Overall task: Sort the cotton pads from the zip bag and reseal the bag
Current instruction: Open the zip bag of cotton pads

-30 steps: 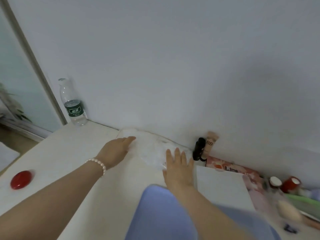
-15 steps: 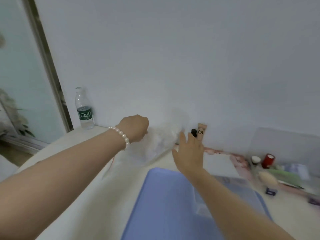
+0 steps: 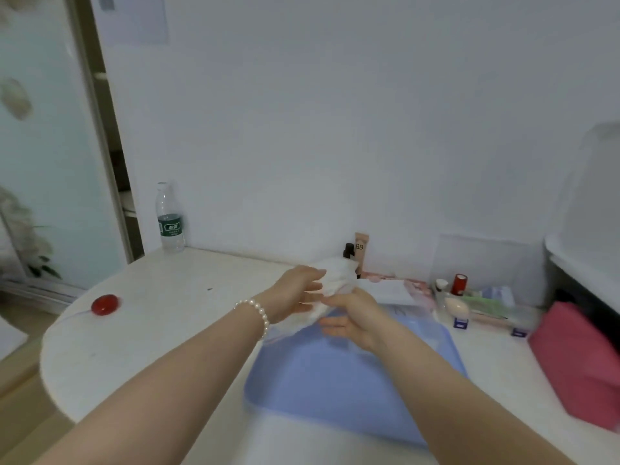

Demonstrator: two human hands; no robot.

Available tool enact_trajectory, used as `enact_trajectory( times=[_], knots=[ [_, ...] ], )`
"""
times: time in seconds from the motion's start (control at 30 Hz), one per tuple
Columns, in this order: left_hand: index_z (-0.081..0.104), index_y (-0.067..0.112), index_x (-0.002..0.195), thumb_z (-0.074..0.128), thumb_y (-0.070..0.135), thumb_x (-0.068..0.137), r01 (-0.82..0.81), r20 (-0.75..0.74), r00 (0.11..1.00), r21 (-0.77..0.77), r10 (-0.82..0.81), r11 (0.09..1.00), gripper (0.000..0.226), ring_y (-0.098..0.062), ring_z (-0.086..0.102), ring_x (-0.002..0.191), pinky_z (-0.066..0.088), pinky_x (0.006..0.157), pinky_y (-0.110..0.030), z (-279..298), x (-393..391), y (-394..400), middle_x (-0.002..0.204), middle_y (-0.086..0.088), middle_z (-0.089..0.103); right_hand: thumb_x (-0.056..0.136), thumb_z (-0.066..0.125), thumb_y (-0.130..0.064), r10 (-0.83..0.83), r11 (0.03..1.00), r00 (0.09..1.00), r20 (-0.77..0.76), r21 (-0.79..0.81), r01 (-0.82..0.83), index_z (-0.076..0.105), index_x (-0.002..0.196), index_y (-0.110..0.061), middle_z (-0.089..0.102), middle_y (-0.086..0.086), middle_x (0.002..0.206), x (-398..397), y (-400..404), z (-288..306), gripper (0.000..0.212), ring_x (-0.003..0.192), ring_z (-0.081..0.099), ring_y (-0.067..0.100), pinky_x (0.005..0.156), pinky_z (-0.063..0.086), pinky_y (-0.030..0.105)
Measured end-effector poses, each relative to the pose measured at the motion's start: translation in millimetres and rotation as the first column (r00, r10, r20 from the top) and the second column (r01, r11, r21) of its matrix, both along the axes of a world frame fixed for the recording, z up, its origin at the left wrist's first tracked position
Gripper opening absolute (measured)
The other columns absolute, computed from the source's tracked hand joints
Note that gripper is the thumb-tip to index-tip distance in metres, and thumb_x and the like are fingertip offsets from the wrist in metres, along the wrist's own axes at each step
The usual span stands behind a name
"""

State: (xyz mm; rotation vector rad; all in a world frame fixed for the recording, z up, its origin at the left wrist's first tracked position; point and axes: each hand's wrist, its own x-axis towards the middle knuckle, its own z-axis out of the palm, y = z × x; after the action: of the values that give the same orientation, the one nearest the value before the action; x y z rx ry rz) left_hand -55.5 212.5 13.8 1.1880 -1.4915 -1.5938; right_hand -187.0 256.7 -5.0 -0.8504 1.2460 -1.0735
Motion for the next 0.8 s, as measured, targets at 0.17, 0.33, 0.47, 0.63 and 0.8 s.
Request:
enact_trajectory(
  times=[0.17,0.33,0.47,0.63,0.8],
  knots=[
    [0.068,0.007,0.104,0.069,0.013,0.077,0.272,0.633,0.763,-0.496,0.129,0.824,0.028,-0.017,0.062,0.099,0.048,0.084,-0.025,-18,11,7,0.102,-0.004,0.067,0.093,0.049,0.0,-0.184,0.983,0.97,0.16,0.024,0.182,0.041,0.129,0.008,0.055,0.022,0.115,-7,1,-3,0.038,0.095,0.061,0.038,0.084,0.049,0.042],
    [0.067,-0.002,0.078,0.052,0.012,0.089,0.403,0.73,0.65,-0.567,0.211,0.718,0.023,-0.02,0.05,0.065,0.038,0.06,-0.026,-26,9,-4,0.079,-0.018,0.068,0.092,0.049,0.002,-0.241,0.969,0.947,0.212,-0.003,0.248,0.027,0.139,0.003,0.054,0.022,0.115,-8,-3,-2,0.053,0.094,0.062,0.034,0.088,0.049,0.041],
    [0.066,0.012,0.062,0.063,0.007,0.085,0.263,0.577,0.812,-0.491,0.084,0.831,0.024,0.002,0.051,0.049,0.041,0.056,-0.01,-8,9,-16,0.06,-0.001,0.063,0.084,0.064,-0.003,-0.289,0.947,0.948,0.131,-0.107,0.304,0.033,0.128,-0.01,0.059,0.018,0.104,-6,-3,-10,0.054,0.087,0.066,0.03,0.085,0.053,0.038],
    [0.068,0.014,0.058,0.071,-0.001,0.078,0.278,0.405,0.904,-0.32,-0.135,0.906,0.026,-0.009,0.058,0.056,0.05,0.057,-0.018,3,10,-22,0.057,0.001,0.065,0.085,0.066,-0.027,-0.209,0.959,0.974,-0.084,-0.212,0.188,0.049,0.071,-0.005,0.061,0.017,0.075,3,-4,-13,0.031,0.067,0.065,0.026,0.07,0.057,0.031],
    [0.064,0.013,0.053,0.078,0.007,0.073,0.334,0.38,0.895,-0.227,-0.232,0.915,0.025,-0.006,0.053,0.047,0.044,0.05,-0.016,5,10,-19,0.048,0.004,0.061,0.092,0.055,-0.019,-0.108,0.955,0.983,-0.148,-0.291,0.061,0.047,0.069,-0.005,0.063,0.015,0.073,-1,-4,-11,0.029,0.065,0.068,0.022,0.075,0.058,0.032]
  ],
)
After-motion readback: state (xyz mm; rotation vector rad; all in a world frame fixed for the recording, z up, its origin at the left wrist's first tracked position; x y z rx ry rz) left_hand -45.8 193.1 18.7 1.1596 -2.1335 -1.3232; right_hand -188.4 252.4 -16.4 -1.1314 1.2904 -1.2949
